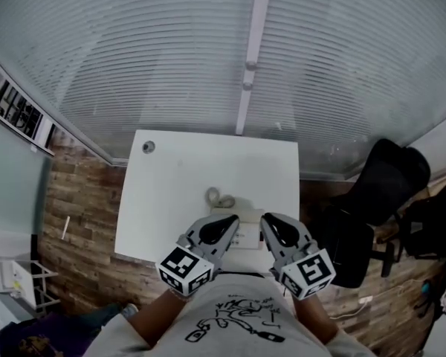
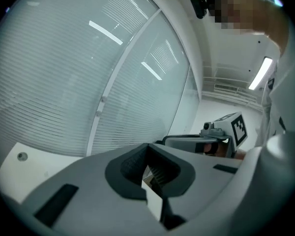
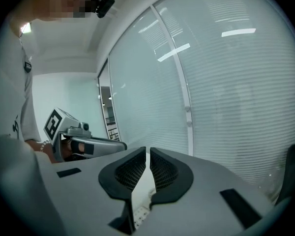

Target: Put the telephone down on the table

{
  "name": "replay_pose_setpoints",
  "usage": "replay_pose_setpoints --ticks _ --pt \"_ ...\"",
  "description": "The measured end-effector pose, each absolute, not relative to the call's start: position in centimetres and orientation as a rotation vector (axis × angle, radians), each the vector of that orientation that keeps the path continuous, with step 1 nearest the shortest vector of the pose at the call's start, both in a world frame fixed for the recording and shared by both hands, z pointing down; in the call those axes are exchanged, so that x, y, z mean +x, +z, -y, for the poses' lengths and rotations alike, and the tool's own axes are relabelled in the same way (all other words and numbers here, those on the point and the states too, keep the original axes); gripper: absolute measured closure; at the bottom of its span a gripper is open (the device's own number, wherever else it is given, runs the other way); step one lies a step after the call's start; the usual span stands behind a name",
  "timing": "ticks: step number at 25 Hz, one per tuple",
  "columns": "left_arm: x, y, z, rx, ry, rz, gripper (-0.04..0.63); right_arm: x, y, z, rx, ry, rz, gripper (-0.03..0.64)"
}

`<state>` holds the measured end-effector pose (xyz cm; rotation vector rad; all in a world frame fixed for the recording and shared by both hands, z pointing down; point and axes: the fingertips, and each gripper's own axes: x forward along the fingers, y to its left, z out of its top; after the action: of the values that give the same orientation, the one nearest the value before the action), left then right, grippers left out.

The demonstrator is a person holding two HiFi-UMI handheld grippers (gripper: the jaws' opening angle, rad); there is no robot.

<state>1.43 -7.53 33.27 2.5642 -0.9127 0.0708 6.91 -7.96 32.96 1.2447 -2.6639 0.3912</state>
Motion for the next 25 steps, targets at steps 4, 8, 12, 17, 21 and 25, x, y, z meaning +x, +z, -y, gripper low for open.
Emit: replay_pose_setpoints --ticks 4,8,12,17,21,25 --pt "1.6 28.8 6.8 2.616 0.001 0.899 0.594 5.8 28.5 7.2 1.237 0.289 2.717 0.568" --pt "1.6 24.7 6.1 2.716 -0.049 0.904 0.594 4.9 25.2 6.8 1.234 0.200 2.747 0.569" --pt "1.7 22.5 5.0 2.734 -0.071 0.889 0.594 4.5 23.6 6.1 1.240 0.163 2.745 0.571" --pt "1.7 22.2 4.5 2.744 -0.065 0.885 0.594 4.1 22.8 5.4 1.240 0.168 2.773 0.580" --pt "1.5 22.1 5.1 2.717 -0.073 0.894 0.594 4.2 23.1 6.0 1.240 0.179 2.758 0.580" --pt "1.6 22.1 5.1 2.723 -0.069 0.901 0.594 4.5 22.9 5.8 1.245 0.171 2.767 0.580"
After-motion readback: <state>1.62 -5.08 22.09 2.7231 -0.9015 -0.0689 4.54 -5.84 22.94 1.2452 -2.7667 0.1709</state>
